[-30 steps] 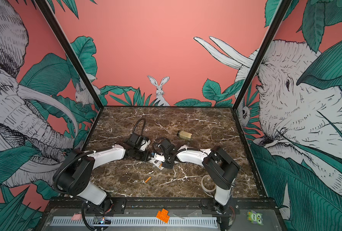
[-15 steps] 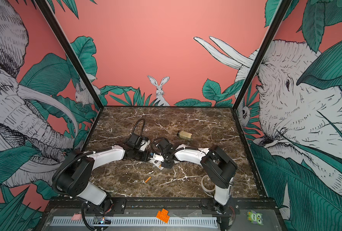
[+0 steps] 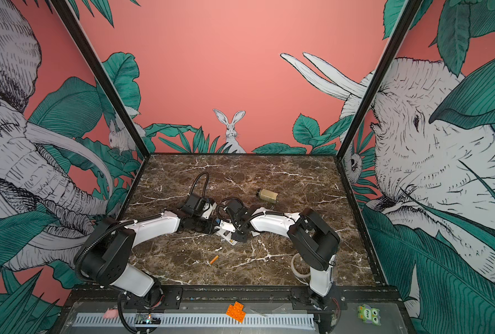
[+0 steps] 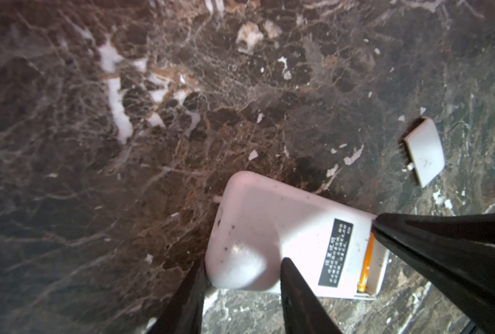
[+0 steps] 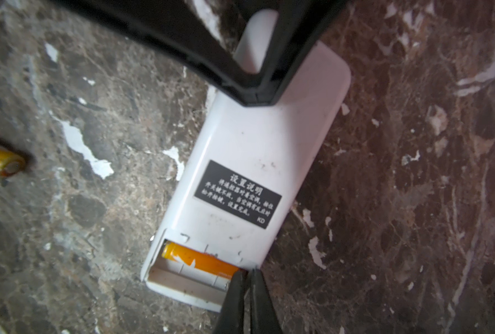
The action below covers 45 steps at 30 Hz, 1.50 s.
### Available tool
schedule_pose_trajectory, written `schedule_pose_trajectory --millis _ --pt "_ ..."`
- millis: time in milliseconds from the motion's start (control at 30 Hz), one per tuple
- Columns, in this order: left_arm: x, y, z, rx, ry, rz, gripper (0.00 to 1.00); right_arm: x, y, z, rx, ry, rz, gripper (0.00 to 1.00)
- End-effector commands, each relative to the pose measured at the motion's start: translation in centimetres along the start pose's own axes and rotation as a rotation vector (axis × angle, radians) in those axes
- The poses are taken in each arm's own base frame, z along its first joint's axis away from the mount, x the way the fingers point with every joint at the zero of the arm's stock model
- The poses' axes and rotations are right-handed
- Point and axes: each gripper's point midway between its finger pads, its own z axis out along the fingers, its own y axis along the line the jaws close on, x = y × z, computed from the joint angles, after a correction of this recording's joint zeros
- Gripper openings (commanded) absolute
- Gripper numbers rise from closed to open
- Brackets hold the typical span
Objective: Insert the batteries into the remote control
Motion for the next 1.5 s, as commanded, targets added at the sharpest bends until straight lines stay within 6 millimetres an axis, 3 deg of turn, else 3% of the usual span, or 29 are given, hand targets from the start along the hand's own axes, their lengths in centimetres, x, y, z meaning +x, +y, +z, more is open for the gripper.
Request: schedule_pose_trajectory --millis 0,133,533,833,1067,1200,1333,1467 --pt "2.6 0.6 0.2 -0.017 0.074 -0.024 0.43 2.7 3.2 3.1 -0.099 0.085 -0.007 0.09" --pt "2.3 0.5 -0.2 -0.016 0.067 -0.021 0.43 1.0 3.1 1.5 -0.088 -0.006 0.0 0.13" --pt "1.2 -0.2 -1.8 -0.015 0.034 -0.014 0.43 -0.7 2.4 -2.0 -0.043 -0.13 0.021 0.23" --pt "0.4 -0.8 -3.9 -0.023 0.005 0.005 0.44 -0.9 1.1 -3.3 -0.036 -0.201 0.1 0.27" --pt "1.6 -0.8 -5.7 -0.033 -0.02 -0.018 0.45 -1.5 0.8 -3.9 -0.049 -0.248 0.126 0.41" --pt "2.2 -0.6 -5.7 -0.029 -0.027 -0.039 0.45 -2.6 2.0 -3.9 -0.099 -0.275 0.109 0.32" --pt "2.2 -0.6 -5.0 -0.014 -0.022 -0.054 0.45 -2.9 2.4 -3.9 -0.119 -0.279 0.104 0.16" --pt "2.1 -0.7 -4.8 -0.011 -0.02 -0.054 0.45 -2.9 3.0 -3.5 -0.137 -0.271 0.096 0.11"
